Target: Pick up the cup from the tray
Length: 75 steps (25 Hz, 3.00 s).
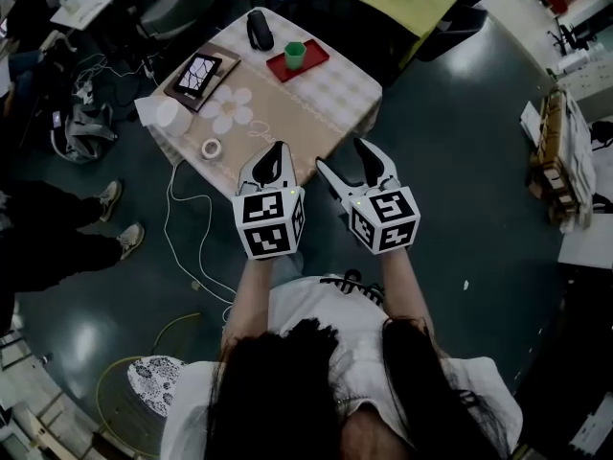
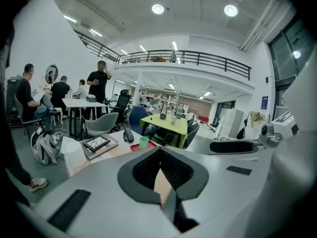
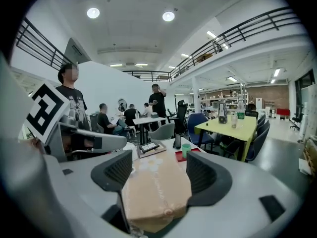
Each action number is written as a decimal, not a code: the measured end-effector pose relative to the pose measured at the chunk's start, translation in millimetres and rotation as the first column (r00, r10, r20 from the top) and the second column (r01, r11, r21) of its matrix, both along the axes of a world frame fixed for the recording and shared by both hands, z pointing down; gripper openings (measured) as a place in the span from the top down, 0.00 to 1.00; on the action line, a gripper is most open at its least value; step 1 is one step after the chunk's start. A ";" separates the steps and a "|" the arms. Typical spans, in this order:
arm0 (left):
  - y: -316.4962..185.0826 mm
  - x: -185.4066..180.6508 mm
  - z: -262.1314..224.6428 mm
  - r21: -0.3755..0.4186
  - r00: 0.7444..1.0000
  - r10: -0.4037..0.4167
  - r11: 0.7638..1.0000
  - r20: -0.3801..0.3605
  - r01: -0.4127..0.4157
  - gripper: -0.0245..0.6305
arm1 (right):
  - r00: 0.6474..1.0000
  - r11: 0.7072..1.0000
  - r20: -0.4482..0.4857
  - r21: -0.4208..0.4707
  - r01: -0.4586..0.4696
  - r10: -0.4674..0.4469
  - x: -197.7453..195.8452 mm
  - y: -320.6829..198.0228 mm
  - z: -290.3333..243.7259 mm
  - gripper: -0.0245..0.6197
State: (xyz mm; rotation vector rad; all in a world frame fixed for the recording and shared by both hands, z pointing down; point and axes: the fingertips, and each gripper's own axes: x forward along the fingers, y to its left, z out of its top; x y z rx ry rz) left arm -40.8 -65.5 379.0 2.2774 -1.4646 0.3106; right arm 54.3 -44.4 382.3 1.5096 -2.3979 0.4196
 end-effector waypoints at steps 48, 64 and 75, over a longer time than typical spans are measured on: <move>-273.8 -16.2 96.0 -0.207 0.986 -0.167 0.964 0.028 0.169 0.96 | 0.993 0.949 -0.079 -0.309 0.062 -0.091 -9.7 -354.2 152.0 0.37; -300.1 -23.1 138.8 -0.294 0.977 -0.207 0.932 0.047 0.211 0.96 | 0.975 0.900 -0.193 -0.435 0.013 -0.107 -16.2 -408.9 241.9 0.37; -304.2 -15.5 145.4 -0.296 0.979 -0.198 0.933 0.051 0.204 0.96 | 0.947 0.874 -0.242 -0.481 0.071 -0.211 -23.1 -403.9 254.6 0.44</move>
